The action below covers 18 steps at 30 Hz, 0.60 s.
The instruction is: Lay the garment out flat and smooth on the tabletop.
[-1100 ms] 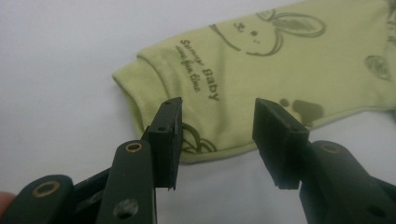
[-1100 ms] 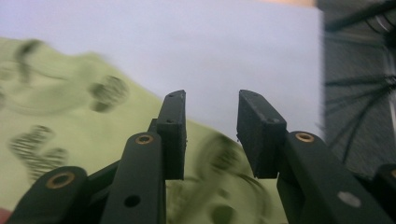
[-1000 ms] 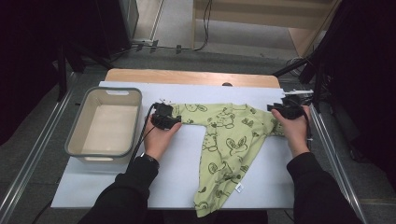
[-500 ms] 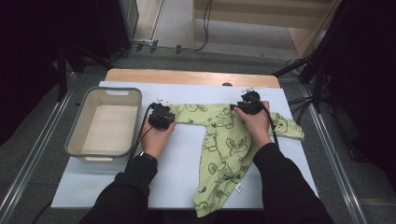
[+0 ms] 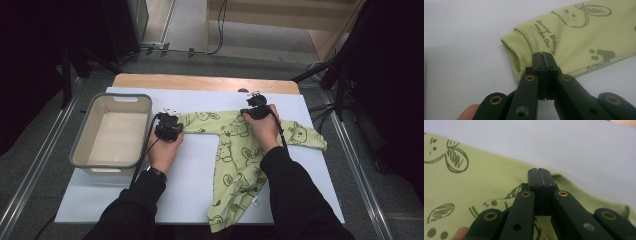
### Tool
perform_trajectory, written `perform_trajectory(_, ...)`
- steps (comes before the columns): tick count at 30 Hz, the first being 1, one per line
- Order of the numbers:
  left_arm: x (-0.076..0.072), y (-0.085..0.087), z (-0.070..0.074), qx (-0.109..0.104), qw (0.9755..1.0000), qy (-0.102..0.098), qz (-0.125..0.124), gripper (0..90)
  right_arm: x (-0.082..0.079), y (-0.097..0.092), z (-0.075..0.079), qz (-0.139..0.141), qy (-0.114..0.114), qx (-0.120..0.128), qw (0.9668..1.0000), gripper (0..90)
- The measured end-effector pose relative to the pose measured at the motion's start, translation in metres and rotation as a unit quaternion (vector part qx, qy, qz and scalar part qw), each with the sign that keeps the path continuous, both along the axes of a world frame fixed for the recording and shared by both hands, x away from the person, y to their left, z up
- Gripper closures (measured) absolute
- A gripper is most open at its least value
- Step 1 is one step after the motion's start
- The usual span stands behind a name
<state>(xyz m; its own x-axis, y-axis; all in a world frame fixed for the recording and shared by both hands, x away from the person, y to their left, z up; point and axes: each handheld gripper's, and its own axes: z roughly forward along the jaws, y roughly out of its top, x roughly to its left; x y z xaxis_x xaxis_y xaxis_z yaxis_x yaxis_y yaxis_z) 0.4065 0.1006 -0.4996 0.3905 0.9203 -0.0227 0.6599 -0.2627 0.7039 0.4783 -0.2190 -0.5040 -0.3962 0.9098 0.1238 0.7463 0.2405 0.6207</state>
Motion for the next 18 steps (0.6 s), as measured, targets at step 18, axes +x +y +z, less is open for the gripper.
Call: perform_trajectory(18, -0.008, 0.004, -0.005, 0.0, 0.9996, -0.021, 0.019, 89.3, 0.01, 0.006, 0.01, -0.026, 0.017, 0.03, 0.9991, 63.7)
